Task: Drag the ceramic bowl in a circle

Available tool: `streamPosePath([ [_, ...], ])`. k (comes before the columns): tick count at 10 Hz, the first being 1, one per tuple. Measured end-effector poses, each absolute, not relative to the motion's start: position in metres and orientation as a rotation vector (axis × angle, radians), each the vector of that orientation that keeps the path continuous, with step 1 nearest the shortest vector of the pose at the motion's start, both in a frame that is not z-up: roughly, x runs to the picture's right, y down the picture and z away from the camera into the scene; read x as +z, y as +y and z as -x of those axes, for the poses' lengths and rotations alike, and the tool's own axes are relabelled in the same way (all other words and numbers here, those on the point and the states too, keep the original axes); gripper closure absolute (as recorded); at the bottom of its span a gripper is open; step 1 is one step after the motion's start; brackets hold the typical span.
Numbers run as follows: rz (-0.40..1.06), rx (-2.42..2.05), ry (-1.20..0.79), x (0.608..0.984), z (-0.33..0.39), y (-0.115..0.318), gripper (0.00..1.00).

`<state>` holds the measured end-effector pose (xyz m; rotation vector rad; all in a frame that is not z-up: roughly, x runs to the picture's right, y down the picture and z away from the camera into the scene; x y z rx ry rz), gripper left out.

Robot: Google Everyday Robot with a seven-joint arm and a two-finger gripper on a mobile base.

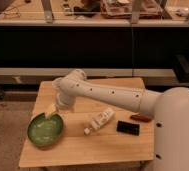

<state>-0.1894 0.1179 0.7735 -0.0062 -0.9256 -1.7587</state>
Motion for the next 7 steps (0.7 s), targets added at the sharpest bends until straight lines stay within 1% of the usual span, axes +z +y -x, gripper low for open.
streamPosePath([
  [2, -0.03, -1.793, -1.015, 0.782, 0.21, 0.124, 0.2],
  [3, -0.018, -1.798, -1.063, 0.786, 0.215, 0.13, 0.2],
  [5, 0.064, -1.808, -1.16, 0.802, 0.211, 0.149, 0.2],
  [7, 0.124, -1.816, -1.198, 0.821, 0.203, 0.155, 0.2],
])
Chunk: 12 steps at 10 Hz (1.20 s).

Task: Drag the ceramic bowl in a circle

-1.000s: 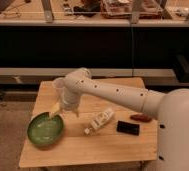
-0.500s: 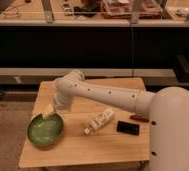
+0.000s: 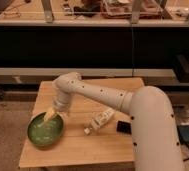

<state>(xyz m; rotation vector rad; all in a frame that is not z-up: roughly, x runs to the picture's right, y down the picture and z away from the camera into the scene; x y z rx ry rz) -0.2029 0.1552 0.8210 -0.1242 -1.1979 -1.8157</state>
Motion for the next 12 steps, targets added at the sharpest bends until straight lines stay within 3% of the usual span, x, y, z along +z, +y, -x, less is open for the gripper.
streamPosePath([
  [1, 0.137, -1.81, -1.206, 0.831, 0.199, 0.153, 0.2],
  [4, 0.128, -1.775, -1.233, 0.85, 0.197, 0.147, 0.42],
  [10, 0.142, -1.856, -1.248, 0.854, 0.199, 0.176, 0.45],
  [11, 0.142, -1.874, -1.243, 0.853, 0.2, 0.18, 0.5],
  [12, 0.141, -1.889, -1.239, 0.851, 0.201, 0.182, 0.62],
])
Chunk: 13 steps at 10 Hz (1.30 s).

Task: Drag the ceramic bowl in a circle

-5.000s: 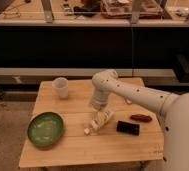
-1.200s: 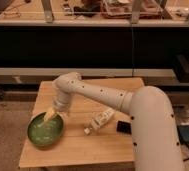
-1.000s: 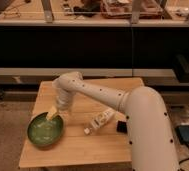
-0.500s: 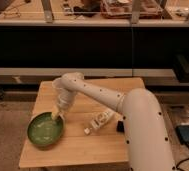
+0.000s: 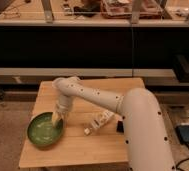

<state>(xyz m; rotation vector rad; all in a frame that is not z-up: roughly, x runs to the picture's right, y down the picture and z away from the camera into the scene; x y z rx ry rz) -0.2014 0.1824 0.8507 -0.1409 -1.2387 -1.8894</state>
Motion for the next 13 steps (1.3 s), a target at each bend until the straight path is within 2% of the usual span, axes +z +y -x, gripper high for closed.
streamPosePath([
  [2, 0.139, -1.9, -1.23, 0.846, 0.206, 0.182, 0.8],
  [3, 0.141, -1.904, -1.224, 0.844, 0.206, 0.181, 0.83],
  [8, 0.157, -1.897, -1.098, 0.825, 0.186, 0.145, 0.83],
  [13, 0.314, -1.767, -0.955, 0.823, 0.091, 0.144, 0.83],
])
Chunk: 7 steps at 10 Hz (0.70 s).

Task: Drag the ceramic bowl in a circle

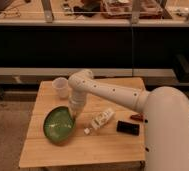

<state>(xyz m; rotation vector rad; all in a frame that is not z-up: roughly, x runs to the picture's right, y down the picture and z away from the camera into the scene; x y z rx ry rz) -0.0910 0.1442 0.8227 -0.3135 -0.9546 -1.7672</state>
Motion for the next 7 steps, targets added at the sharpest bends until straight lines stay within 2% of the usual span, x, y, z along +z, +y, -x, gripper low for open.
streamPosePath([
  [4, 0.339, -1.8, -0.934, 0.78, 0.061, 0.172, 0.83],
  [7, 0.357, -1.862, -1.004, 0.742, 0.066, 0.223, 0.83],
])
